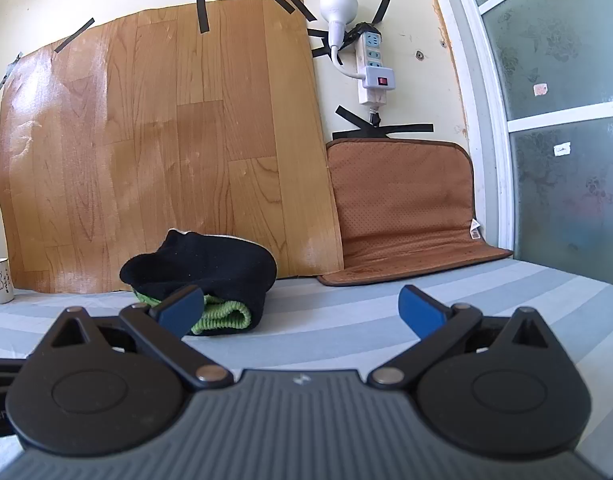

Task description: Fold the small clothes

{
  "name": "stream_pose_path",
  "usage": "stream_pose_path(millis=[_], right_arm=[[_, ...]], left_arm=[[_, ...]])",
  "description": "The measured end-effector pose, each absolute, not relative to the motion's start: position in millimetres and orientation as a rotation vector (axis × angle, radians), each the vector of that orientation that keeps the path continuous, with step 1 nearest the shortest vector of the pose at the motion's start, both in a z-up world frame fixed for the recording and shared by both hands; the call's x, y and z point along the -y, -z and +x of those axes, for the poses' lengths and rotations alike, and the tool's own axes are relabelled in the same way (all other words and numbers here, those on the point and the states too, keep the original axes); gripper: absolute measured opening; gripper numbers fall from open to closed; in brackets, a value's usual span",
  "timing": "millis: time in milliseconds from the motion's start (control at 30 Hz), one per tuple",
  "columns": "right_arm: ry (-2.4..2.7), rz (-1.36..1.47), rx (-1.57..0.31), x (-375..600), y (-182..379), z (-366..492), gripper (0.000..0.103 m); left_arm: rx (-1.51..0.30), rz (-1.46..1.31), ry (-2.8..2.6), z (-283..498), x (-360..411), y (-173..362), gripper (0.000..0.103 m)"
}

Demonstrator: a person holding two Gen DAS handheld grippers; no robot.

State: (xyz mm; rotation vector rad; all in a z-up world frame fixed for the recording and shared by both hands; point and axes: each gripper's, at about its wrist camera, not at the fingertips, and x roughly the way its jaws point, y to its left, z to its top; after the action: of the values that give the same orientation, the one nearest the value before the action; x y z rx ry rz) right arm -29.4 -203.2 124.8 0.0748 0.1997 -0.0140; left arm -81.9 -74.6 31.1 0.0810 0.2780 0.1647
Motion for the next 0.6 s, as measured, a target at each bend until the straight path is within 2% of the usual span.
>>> stream_pose_path(millis=[600], right_arm=[[0.01, 0.077, -0.202, 203.5, -124.4, -29.1, 0.103]], left_arm=[[-0.256, 0.091, -0.179, -84.1, 75.0, -33.2, 0.103]])
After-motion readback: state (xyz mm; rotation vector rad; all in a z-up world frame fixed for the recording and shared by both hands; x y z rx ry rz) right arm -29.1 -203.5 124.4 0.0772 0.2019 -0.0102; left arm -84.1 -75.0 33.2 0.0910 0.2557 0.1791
